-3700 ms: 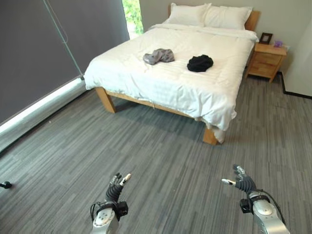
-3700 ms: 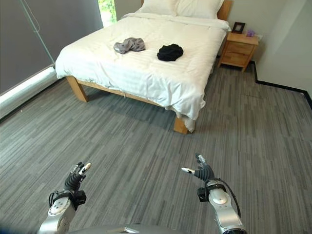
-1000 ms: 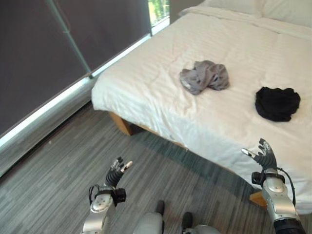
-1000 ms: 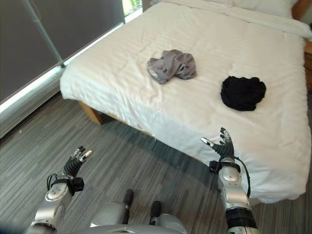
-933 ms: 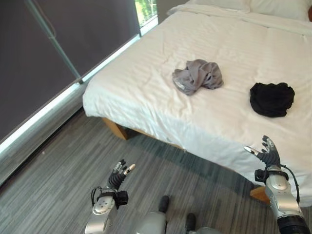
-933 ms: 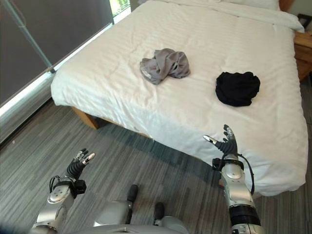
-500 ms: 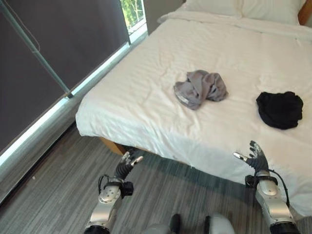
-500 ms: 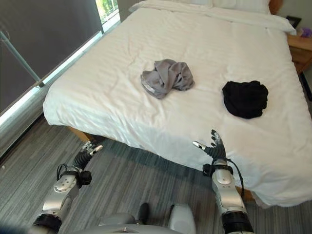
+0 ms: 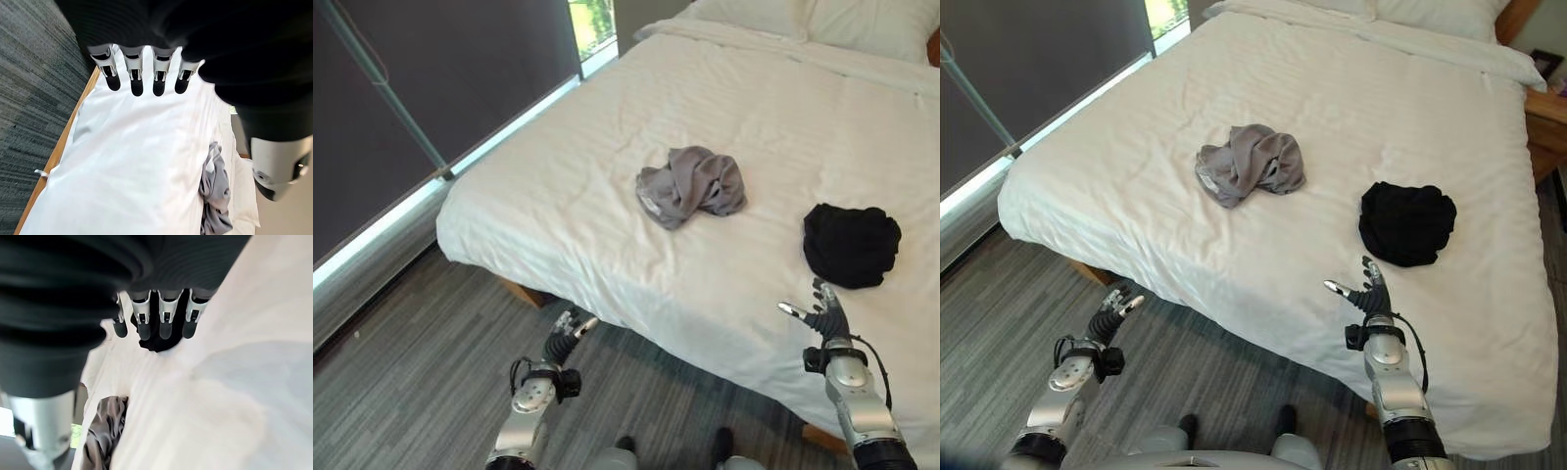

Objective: Pick up bed clothes into laundry basket.

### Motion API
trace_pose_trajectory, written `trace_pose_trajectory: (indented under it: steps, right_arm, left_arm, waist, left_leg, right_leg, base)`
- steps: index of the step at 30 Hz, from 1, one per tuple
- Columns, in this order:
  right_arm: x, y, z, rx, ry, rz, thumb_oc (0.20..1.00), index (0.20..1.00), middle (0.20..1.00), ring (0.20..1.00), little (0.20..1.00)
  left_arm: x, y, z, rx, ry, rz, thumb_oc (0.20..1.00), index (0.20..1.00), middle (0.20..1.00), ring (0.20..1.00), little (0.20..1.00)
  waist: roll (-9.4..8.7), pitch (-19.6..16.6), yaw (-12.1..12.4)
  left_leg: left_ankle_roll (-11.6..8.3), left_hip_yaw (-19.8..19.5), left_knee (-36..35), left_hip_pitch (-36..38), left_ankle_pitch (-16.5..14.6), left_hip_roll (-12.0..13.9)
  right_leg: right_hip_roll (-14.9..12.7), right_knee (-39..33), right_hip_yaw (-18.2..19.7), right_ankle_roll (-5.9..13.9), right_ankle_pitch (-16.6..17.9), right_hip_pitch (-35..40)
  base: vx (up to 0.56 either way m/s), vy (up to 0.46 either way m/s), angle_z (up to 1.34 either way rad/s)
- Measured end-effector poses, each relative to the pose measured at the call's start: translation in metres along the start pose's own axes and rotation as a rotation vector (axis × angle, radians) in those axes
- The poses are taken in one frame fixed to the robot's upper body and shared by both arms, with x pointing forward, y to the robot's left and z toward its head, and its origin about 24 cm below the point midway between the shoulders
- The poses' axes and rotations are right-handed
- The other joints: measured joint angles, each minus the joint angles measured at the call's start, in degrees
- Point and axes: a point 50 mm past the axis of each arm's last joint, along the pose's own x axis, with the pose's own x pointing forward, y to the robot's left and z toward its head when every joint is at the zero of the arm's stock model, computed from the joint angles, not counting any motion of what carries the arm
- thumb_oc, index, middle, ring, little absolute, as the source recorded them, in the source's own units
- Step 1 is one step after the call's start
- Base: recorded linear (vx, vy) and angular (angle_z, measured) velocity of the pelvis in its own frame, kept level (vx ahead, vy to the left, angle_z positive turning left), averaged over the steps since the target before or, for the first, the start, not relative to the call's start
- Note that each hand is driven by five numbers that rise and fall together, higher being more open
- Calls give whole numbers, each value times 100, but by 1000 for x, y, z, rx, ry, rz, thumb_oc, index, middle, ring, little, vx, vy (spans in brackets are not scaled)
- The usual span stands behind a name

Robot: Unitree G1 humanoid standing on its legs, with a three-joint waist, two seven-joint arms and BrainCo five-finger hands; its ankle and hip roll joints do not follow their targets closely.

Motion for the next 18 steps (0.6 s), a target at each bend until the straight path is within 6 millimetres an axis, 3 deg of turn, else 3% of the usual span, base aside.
trace_pose_trajectory:
  steps: [2,4,5,7,8,10,11,12,15,16,17,18]
  right_arm:
    - [5,-12,6,-28,-21,-23,1000,1000,1000,1000,1000]
    - [18,-39,29,-71,-93,-105,1000,1000,1000,1000,1000]
    - [22,-44,40,-96,-131,-114,1000,1000,1000,1000,1000]
    - [32,-51,64,-187,-202,-120,1000,1000,1000,1000,1000]
    - [36,-53,71,-213,-220,-129,1000,1000,1000,1000,1000]
    - [53,-57,81,-305,-203,-127,1000,1000,1000,1000,1000]
    - [71,-64,87,-413,-149,-118,1000,1000,1000,1000,1000]
    - [87,-84,107,-510,-117,-171,1000,1000,1000,1000,1000]
    - [107,-101,137,-668,-76,-218,1000,1000,1000,1000,1000]
    - [107,-102,139,-671,-75,-222,1000,1000,1000,1000,1000]
    - [115,-122,140,-823,77,-246,1000,1000,1000,1000,1000]
    - [112,-136,140,-859,118,-274,1000,1000,1000,1000,1000]
  left_arm:
    - [-2,-6,-4,2,15,-25,1000,1000,1000,1000,1000]
    - [-6,-13,-13,8,47,-66,1000,1000,1000,1000,1000]
    - [-8,-14,-15,16,55,-79,1000,1000,1000,1000,1000]
    - [-10,-16,-19,31,69,-102,1000,1000,1000,1000,1000]
    - [-9,-15,-16,37,62,-105,1000,1000,1000,1000,1000]
    - [-9,-10,-13,61,53,-110,1000,1000,1000,1000,1000]
    - [-9,-9,-13,81,56,-125,1000,1000,1000,1000,1000]
    - [-11,-9,-9,69,42,-150,1000,1000,1000,1000,1000]
    - [-10,-8,-8,85,42,-163,1000,1000,1000,1000,1000]
    - [-11,-8,-8,85,43,-163,1000,1000,1000,1000,1000]
    - [-6,-9,-5,104,39,-176,1000,1000,1000,1000,1000]
    - [-4,-9,0,109,20,-180,1000,1000,1000,1000,1000]
  waist:
    - [33,4,44]
    - [82,10,90]
    - [150,2,94]
    - [359,-61,88]
    - [366,-70,106]
    - [188,-47,93]
    - [133,-57,103]
    - [103,-85,179]
    - [69,-82,317]
    - [66,-85,322]
    - [42,-84,444]
    - [20,-89,524]
  left_leg:
    - [-40,-277,19,-106,16,-65]
    - [-2,89,-639,-283,35,-352]
    - [52,200,-618,-328,37,-385]
    - [128,130,-658,-346,13,-390]
    - [166,77,-680,-367,56,-397]
    - [187,104,-818,-358,74,-461]
    - [229,162,-875,-333,102,-480]
    - [293,214,-912,-346,203,-502]
    - [329,335,-1020,-371,317,-521]
    - [353,338,-1035,-371,341,-523]
    - [348,342,-1055,-465,419,-537]
    - [369,330,-1074,-552,470,-538]
  right_leg:
    - [5,-5,-17,-67,-23,3]
    - [-10,-19,-133,-92,-32,-31]
    - [43,15,-122,-91,-33,-67]
    - [226,105,-83,-97,-38,-136]
    - [240,157,8,-71,-56,-201]
    - [185,117,53,-50,-56,-207]
    - [154,86,65,-47,-50,-212]
    - [132,100,168,-13,-31,-297]
    - [84,131,243,48,-6,-436]
    - [81,127,234,58,0,-435]
    - [64,164,231,92,1,-552]
    - [62,128,194,99,15,-616]
  base:
    - [146,-114,12]
    - [163,0,17]
    - [66,56,-13]
    - [68,52,-19]
    - [147,99,-20]
    - [89,80,-13]
    - [-20,80,-11]
    - [-22,58,-14]
    - [-54,62,-13]
    - [-37,45,-2]
    - [-19,50,13]
    - [-11,31,14]
